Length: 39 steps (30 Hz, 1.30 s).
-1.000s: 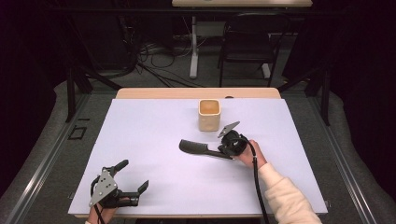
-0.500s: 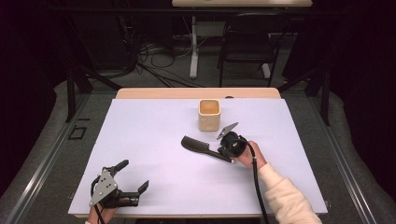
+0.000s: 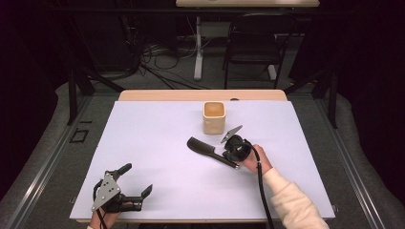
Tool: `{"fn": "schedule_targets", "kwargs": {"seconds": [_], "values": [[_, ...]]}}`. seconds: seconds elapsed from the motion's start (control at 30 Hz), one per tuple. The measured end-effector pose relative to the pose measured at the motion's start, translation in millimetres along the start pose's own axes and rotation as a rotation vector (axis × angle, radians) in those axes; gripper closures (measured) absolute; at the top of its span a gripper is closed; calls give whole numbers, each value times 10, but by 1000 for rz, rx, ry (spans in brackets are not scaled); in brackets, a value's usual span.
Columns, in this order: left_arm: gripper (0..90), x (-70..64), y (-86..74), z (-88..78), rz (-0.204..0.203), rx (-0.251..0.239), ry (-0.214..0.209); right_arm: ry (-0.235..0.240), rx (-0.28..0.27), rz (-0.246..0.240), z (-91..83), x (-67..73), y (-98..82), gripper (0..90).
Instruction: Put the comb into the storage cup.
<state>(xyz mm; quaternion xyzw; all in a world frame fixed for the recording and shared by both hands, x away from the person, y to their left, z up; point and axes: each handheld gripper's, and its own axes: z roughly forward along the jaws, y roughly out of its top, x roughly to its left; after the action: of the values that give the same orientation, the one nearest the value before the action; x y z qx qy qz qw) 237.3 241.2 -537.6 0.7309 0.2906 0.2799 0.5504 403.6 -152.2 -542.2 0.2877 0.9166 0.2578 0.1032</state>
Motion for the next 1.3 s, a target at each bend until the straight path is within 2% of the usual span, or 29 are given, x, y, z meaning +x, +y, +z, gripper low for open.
{"fn": "schedule_targets", "kwargs": {"seconds": [0.3,0.37,0.57,0.67,0.73,0.77,1.0,1.13,1.3], "values": [[17,1,0,-1,1,1,2,3,9,-4,-3,21,10,900],[17,-2,1,0,1,0,2,-13,5,4,-10,20,12,895],[17,1,0,0,1,2,1,-32,-12,-4,-75,-16,18,814],[17,0,0,-2,-1,0,1,-66,-21,-17,-109,-14,23,783],[17,0,0,-2,1,2,0,-72,-21,-27,-123,-18,22,757],[17,-2,1,-2,2,1,0,-85,-13,-28,-134,-22,23,714],[17,-7,1,7,-1,0,0,-121,-10,-26,-180,-54,28,617],[17,-4,1,1,-1,0,1,-125,-14,-16,-224,-65,43,544],[17,-3,1,2,-1,0,2,-102,-23,-20,-283,-60,70,448]]}}
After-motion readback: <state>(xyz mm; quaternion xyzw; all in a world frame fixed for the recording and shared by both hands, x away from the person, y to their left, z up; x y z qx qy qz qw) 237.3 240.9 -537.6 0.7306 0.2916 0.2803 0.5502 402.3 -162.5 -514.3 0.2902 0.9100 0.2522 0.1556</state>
